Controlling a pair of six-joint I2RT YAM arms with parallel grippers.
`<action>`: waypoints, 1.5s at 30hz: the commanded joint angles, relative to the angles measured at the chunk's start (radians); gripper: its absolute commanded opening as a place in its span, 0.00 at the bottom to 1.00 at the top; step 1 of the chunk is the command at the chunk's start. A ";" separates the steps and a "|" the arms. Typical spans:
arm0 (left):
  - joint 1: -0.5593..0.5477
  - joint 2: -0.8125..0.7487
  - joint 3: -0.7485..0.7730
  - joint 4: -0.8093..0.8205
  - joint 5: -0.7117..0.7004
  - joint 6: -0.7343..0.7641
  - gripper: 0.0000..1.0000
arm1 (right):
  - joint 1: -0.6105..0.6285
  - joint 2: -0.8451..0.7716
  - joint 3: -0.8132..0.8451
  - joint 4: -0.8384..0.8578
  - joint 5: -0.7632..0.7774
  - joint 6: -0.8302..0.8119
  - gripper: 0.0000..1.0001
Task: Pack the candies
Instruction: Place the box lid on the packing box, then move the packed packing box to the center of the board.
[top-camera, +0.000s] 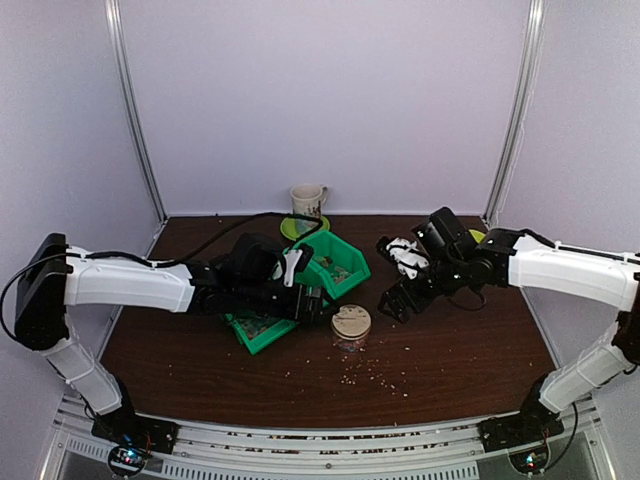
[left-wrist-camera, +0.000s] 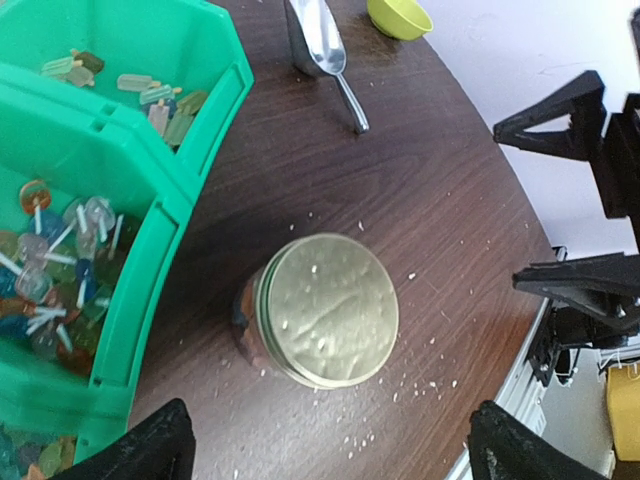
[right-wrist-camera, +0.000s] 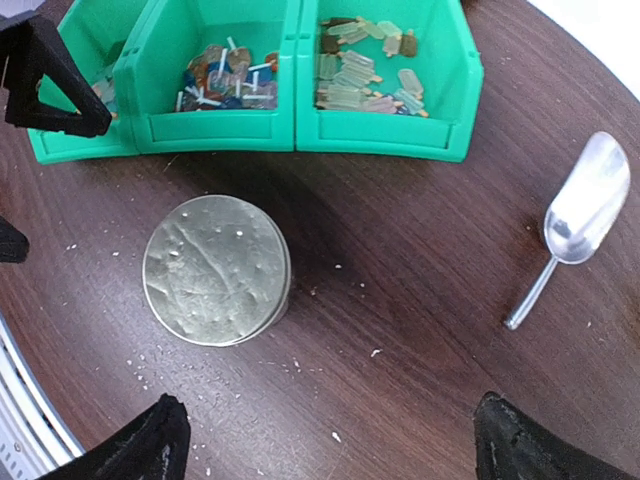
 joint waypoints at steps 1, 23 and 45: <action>-0.004 0.088 0.091 0.014 0.024 0.026 0.98 | -0.020 -0.095 -0.089 0.135 0.108 0.099 1.00; -0.021 0.350 0.277 0.022 0.218 0.048 0.91 | -0.090 -0.403 -0.312 0.235 0.195 0.124 1.00; -0.057 0.290 0.221 0.057 0.164 0.280 0.98 | -0.095 -0.460 -0.308 0.202 0.169 0.090 0.99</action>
